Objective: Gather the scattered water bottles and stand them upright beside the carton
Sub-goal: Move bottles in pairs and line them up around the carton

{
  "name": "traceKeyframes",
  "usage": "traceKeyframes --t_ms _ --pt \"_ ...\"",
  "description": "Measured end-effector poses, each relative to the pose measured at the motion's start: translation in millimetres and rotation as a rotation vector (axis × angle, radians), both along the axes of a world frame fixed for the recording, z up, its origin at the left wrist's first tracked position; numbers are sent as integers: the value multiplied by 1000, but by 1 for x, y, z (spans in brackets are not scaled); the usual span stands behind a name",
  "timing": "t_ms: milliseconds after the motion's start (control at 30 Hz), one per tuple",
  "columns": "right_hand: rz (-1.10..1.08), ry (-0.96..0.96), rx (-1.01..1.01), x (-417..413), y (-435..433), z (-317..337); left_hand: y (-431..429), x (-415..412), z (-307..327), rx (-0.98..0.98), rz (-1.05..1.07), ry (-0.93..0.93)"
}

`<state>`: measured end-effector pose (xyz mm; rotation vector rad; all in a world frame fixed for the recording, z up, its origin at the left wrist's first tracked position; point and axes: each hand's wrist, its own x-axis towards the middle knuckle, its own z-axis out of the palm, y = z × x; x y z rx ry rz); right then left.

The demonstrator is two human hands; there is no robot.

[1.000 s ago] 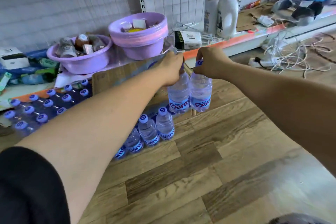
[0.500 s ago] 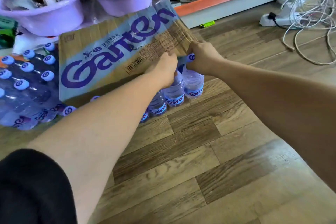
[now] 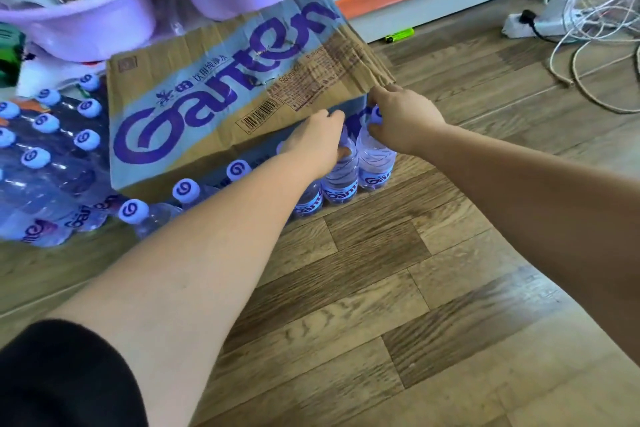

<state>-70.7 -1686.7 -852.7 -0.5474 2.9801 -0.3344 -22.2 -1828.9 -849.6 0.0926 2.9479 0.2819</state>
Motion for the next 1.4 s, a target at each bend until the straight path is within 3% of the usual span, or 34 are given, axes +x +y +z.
traceKeyframes --t_ms 100,233,367,567,767,1033,1133,1233,1400 --pt "-8 87 139 10 -8 10 -8 12 7 33 -14 28" --pt "28 199 76 17 -39 31 -42 30 24 16 2 113" --pt "172 124 6 28 -106 45 -111 59 38 44 104 124" --pt "413 70 -10 66 -231 50 -245 130 48 -74 329 61" --pt "522 39 -13 89 -334 49 -352 162 37 -89 475 11" --pt "534 -121 208 80 -405 20 -401 127 10 -35 394 -7" --pt "487 -82 237 76 -414 9 -406 109 -5 -36 362 -39" --pt "445 -60 208 77 -419 3 -402 103 -14 -108 408 48" --pt "452 -93 174 79 -421 8 -390 113 -14 -323 337 37"
